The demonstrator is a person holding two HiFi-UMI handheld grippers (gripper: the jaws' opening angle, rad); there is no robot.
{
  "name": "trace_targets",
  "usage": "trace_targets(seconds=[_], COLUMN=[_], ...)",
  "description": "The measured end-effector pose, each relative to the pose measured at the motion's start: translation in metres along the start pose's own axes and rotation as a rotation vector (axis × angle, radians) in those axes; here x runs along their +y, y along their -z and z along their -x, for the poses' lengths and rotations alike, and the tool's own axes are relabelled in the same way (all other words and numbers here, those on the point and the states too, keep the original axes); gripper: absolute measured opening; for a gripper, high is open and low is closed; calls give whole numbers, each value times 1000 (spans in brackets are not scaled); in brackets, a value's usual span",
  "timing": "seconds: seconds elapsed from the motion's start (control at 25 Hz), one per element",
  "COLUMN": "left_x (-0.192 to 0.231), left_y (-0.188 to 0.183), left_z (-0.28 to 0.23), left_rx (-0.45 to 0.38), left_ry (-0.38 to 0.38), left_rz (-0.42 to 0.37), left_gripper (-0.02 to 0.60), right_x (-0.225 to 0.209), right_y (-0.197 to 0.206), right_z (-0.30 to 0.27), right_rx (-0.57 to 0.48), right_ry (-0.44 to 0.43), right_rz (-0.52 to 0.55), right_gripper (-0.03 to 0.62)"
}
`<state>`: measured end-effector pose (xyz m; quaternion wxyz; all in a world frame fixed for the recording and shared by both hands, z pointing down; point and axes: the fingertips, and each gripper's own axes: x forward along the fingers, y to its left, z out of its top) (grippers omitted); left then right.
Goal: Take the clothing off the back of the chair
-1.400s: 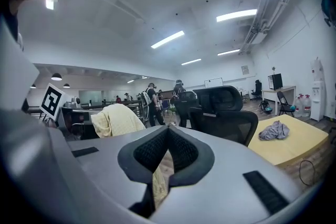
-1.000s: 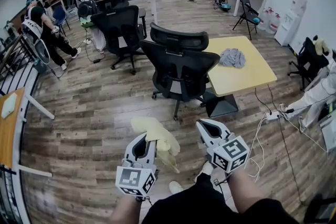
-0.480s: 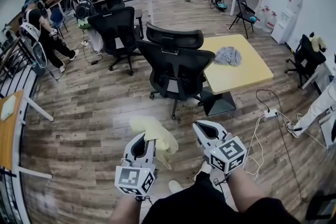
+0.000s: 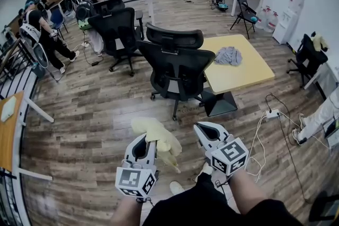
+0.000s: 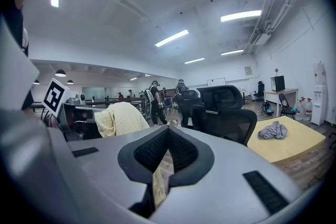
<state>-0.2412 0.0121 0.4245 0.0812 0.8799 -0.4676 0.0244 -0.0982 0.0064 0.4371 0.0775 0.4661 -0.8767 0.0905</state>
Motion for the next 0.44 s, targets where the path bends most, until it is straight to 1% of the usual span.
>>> trace_targets(seconds=[0.44], left_x=[-8], left_y=[0], left_z=[6], left_rx=[-6], left_ry=[-1], left_rz=[-3], left_gripper=[44], right_x=[4], right_y=[3], right_z=[10], right_rx=[-2], right_ry=[-8], right_rz=[4], right_gripper=[11])
